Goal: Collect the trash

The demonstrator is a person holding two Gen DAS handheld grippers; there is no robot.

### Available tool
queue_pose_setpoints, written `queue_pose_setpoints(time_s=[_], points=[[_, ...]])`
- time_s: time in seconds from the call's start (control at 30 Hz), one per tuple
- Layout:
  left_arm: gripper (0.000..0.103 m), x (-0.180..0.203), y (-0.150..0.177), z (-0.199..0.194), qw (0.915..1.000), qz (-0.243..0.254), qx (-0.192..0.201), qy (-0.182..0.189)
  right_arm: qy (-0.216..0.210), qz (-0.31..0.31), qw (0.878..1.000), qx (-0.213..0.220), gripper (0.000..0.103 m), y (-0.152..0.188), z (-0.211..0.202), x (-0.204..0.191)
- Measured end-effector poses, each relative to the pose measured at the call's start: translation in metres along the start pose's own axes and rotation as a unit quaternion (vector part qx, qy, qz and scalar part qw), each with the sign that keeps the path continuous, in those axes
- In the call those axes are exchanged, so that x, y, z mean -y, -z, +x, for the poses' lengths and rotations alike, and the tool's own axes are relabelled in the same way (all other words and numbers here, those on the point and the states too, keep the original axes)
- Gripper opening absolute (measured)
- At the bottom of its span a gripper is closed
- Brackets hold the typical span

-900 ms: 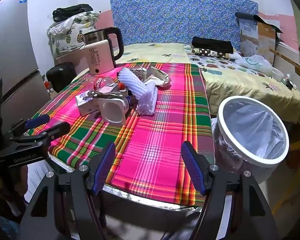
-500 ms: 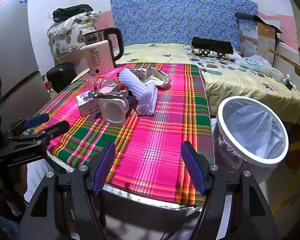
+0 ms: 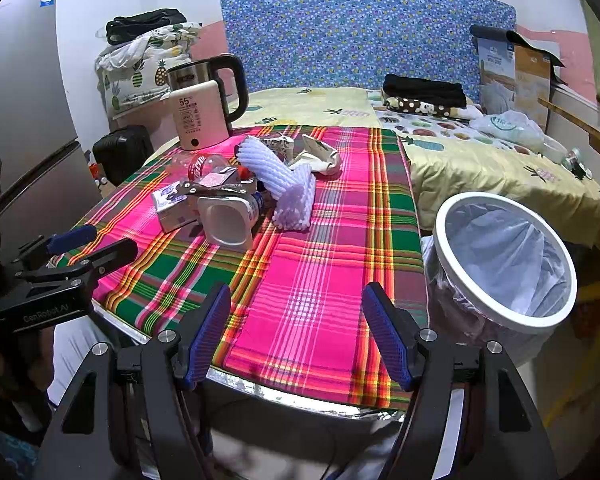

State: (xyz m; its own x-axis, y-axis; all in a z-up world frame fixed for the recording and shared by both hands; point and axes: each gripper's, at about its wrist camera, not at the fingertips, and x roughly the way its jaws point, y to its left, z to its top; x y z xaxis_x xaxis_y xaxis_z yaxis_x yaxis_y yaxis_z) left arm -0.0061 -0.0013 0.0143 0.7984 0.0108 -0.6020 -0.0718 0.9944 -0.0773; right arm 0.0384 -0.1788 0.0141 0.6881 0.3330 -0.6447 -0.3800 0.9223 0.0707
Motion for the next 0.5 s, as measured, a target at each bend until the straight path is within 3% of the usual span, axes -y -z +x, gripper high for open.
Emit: queue_pose_setpoints(time_s=[0.5], points=[[0.087,-0.0004,-0.0056,-0.0060,1.0000,0.001,0.004,0.000,0.000,0.001,1.000,0.001,0.070,-0.0016,-0.0038,0.0013]])
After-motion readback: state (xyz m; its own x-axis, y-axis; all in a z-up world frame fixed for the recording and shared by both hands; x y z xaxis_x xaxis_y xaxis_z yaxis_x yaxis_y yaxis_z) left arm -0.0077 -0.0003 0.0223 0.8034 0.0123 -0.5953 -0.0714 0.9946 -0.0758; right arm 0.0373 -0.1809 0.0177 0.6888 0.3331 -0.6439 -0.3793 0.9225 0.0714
